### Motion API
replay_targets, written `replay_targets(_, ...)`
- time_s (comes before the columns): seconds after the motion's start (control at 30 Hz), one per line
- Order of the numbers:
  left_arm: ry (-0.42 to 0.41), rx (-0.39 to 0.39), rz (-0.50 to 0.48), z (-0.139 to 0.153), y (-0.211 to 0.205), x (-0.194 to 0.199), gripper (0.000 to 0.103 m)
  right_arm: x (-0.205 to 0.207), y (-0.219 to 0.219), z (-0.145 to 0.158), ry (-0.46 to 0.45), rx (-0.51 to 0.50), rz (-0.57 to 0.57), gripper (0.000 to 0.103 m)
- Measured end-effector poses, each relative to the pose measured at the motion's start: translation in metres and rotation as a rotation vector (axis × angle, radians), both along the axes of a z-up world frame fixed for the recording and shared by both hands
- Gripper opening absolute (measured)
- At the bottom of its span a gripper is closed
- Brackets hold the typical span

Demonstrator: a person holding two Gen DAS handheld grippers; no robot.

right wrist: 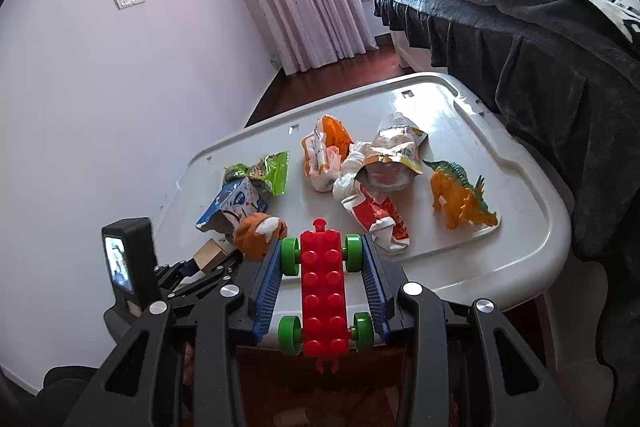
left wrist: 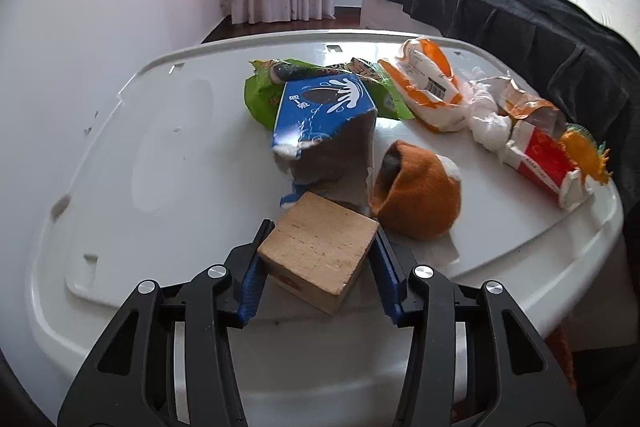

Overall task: Collect trash
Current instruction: 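Grasp the red-green toy block car with the right tool while the left tool grasps the wooden cube, then lower the toy car and wooden cube into the bin and open both tools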

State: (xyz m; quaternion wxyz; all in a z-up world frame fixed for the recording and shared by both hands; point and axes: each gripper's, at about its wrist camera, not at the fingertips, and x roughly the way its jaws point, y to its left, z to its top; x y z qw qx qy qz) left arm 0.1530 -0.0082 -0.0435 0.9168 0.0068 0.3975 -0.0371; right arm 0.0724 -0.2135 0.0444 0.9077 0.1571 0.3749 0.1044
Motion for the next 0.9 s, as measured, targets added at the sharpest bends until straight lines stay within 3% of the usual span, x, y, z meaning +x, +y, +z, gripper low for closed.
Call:
replay_targets(0.23,-0.031,0.007,0.006,0.044,0.001,-0.051,0.046,-0.002,0.010,0.002,-0.012,0.001,0.033,0.038)
replay_targets(0.43,-0.019,0.042,0.014,0.072,0.002,-0.135,0.046,-0.040,0.023,0.008,-0.036,-0.032,0.100,0.038)
replay_targets(0.6,0.037,0.031,0.033,0.053,0.006,-0.186,0.046,-0.092,0.035,-0.013,0.026,-0.039,0.133,0.038)
replay_targets(0.73,0.083,0.050,0.021,0.029,0.006,-0.194,0.046,-0.115,0.052,-0.044,0.115,-0.063,0.160,0.038)
replay_targets(0.9,0.135,0.026,0.015,0.007,0.009,-0.189,0.046,-0.118,0.069,-0.061,0.144,-0.148,0.189,0.038)
